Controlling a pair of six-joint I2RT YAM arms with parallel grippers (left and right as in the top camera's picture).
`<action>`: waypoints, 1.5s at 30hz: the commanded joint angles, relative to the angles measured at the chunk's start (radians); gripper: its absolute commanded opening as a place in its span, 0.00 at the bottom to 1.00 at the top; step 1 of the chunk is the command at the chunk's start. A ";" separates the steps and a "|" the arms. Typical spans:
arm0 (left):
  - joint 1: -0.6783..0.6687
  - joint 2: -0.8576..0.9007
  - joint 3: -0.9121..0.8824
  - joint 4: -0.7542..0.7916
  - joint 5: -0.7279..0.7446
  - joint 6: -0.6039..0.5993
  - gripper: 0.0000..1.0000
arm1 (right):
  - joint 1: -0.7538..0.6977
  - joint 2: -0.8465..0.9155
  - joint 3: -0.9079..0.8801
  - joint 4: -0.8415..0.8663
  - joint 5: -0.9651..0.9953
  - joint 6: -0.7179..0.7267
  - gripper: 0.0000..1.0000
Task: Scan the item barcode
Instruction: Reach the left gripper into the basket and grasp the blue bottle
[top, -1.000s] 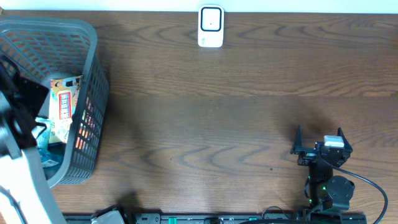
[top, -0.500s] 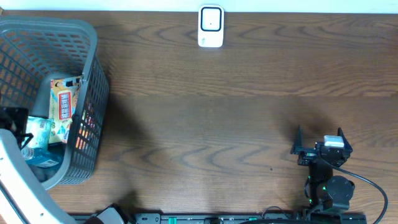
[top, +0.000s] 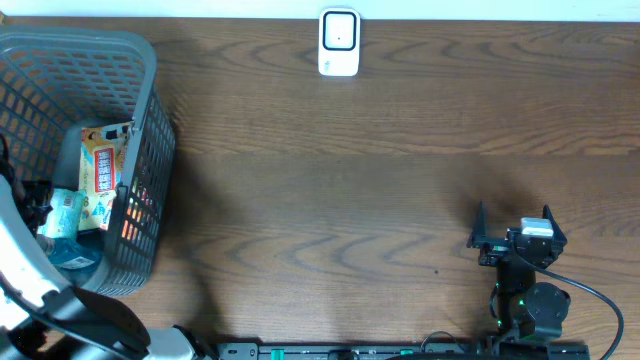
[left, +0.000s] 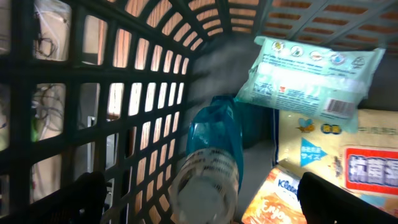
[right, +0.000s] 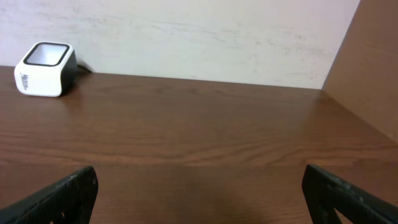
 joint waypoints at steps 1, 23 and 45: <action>0.006 0.029 -0.009 0.000 -0.003 0.002 0.98 | -0.007 -0.003 -0.002 -0.003 0.005 -0.011 0.99; 0.032 0.040 -0.223 0.221 0.096 0.056 0.98 | -0.007 -0.003 -0.002 -0.003 0.005 -0.011 0.99; 0.034 0.028 -0.241 0.267 0.096 0.124 0.36 | -0.007 -0.003 -0.002 -0.003 0.005 -0.011 0.99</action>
